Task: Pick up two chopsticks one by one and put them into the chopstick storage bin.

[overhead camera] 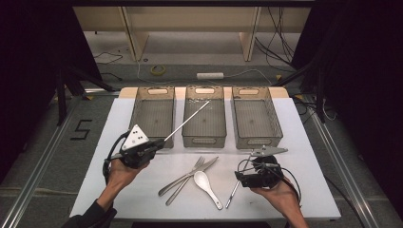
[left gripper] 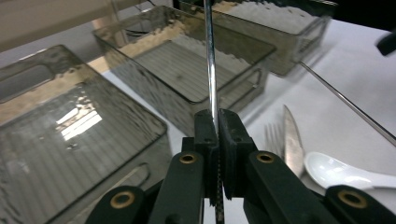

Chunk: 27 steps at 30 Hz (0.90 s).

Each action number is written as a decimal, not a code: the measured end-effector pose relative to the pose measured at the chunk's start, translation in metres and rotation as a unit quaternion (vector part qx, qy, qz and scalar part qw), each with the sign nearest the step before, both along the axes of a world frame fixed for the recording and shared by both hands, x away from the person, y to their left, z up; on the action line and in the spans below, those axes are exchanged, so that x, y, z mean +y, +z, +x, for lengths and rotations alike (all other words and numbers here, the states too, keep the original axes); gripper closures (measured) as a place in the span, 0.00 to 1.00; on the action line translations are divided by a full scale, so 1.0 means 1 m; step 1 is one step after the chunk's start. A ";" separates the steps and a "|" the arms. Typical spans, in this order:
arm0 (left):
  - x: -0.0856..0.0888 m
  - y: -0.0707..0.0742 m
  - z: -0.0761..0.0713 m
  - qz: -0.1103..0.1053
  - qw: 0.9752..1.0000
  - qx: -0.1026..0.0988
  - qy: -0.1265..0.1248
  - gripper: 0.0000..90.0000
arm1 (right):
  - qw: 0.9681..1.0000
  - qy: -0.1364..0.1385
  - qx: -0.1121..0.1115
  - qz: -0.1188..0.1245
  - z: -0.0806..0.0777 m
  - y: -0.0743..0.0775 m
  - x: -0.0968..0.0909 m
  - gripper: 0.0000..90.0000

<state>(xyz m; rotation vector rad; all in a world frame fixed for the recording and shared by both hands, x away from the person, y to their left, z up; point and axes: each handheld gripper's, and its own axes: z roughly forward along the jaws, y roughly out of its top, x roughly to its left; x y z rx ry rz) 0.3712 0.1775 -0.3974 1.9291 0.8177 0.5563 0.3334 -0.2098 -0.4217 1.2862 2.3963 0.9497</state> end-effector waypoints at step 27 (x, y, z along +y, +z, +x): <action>0.045 -0.020 0.078 0.014 0.981 0.048 0.185 0.96 | 1.000 0.012 0.015 -0.010 0.000 -0.006 0.005 0.26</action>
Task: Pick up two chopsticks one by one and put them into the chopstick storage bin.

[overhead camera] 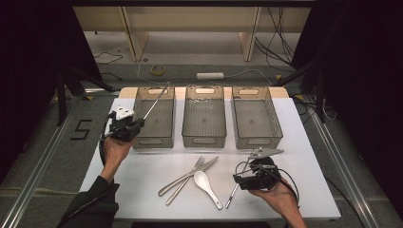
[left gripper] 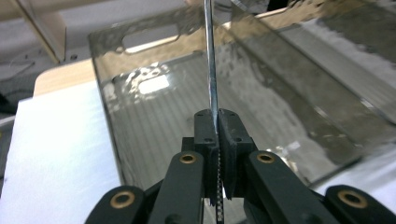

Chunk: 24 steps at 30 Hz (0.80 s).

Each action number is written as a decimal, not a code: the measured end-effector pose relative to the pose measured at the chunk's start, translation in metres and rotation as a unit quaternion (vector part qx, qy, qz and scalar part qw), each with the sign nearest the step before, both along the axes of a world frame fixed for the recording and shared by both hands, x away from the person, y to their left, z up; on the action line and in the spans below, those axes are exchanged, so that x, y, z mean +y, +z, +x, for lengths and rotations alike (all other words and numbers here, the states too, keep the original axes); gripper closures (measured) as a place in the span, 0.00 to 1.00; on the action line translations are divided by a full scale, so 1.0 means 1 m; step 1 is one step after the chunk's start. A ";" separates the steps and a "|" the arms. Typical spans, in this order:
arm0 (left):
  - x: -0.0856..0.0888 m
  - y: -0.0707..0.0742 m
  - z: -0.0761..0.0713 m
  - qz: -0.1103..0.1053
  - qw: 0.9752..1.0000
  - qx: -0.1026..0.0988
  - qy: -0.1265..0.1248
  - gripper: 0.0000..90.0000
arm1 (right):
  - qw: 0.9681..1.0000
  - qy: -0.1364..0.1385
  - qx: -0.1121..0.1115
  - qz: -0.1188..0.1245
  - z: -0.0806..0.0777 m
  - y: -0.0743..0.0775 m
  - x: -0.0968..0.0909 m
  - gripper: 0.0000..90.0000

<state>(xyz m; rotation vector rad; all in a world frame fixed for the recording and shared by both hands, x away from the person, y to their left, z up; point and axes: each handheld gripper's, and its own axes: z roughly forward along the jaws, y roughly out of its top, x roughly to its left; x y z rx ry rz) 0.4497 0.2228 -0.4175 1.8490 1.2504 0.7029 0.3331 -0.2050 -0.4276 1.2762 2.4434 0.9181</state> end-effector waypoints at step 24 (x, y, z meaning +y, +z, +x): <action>0.001 0.005 0.002 -0.058 0.998 0.037 0.016 0.42 | 1.000 0.009 0.013 -0.004 0.002 0.001 0.000 0.26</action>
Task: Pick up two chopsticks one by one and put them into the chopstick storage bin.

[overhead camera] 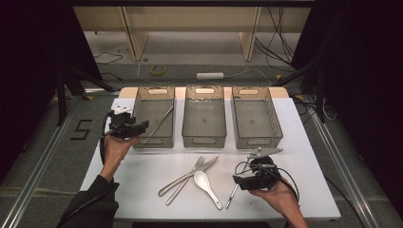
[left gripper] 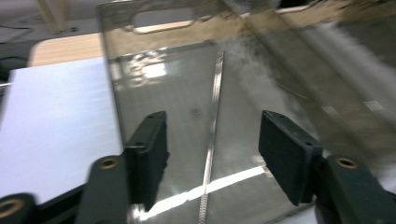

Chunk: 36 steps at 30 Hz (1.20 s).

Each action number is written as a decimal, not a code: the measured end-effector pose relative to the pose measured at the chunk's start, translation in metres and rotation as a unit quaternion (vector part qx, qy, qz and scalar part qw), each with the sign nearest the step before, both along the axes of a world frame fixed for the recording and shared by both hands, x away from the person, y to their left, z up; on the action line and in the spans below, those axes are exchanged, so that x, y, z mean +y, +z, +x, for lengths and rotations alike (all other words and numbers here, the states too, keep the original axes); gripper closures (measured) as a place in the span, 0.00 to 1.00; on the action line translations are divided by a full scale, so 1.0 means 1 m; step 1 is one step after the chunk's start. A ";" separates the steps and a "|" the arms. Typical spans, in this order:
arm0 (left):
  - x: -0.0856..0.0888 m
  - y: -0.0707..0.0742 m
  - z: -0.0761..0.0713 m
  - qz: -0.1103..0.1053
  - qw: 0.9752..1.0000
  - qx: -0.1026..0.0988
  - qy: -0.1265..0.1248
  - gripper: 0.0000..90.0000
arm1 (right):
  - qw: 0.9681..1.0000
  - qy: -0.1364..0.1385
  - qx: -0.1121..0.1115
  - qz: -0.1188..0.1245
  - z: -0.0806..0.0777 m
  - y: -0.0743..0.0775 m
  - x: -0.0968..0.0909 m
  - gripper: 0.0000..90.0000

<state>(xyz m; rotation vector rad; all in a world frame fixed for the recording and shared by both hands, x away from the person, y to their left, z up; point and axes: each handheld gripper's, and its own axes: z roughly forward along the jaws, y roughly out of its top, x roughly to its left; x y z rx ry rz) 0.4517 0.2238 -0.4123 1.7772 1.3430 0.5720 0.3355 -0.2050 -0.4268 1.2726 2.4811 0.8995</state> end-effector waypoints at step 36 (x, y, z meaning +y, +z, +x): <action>-0.043 0.003 -0.093 -0.033 0.987 -0.042 -0.152 0.19 | 0.980 -0.030 0.117 -0.157 0.043 -0.022 0.032 0.31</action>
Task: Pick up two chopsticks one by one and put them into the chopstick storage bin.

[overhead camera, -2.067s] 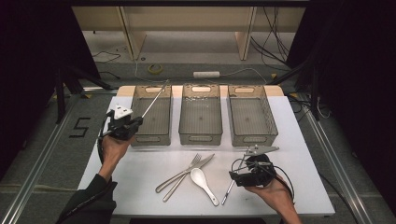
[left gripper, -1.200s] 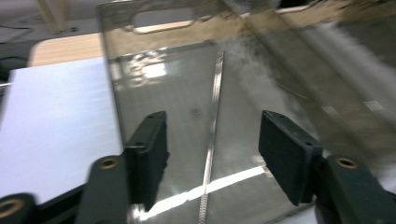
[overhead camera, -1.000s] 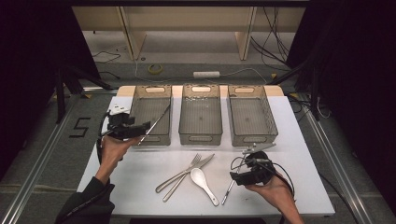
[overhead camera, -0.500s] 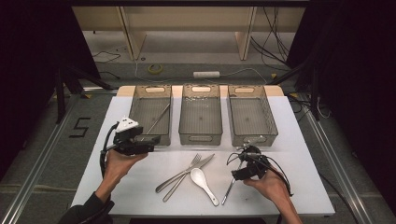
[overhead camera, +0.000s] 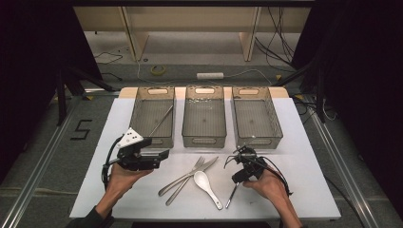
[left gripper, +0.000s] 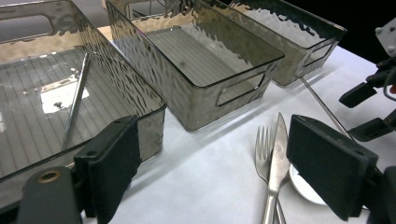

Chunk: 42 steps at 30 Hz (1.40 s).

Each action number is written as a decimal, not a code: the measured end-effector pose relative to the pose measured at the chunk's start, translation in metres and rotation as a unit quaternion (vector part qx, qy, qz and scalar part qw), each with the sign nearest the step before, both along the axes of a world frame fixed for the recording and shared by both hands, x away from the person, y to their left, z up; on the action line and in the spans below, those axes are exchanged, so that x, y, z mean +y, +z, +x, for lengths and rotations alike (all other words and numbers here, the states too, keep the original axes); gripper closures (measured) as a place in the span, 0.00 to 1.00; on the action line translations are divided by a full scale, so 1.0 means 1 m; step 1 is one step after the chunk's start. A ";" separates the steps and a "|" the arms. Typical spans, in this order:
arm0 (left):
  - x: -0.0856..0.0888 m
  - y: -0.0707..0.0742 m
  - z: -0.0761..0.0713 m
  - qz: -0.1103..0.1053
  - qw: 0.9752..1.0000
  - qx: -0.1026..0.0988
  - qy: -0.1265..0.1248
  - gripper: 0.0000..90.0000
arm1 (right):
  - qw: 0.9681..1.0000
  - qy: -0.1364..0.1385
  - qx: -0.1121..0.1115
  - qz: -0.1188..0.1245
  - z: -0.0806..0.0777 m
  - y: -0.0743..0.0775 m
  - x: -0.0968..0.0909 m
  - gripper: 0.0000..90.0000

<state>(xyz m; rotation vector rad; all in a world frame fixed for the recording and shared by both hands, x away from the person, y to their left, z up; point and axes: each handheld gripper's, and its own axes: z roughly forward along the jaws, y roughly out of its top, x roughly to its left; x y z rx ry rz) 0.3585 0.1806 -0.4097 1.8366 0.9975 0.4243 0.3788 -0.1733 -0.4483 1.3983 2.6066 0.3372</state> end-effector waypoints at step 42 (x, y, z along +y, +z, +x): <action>-0.001 -0.008 -0.012 0.014 1.000 -0.002 -0.005 0.18 | 0.999 0.021 0.045 -0.019 0.009 -0.010 0.001 0.49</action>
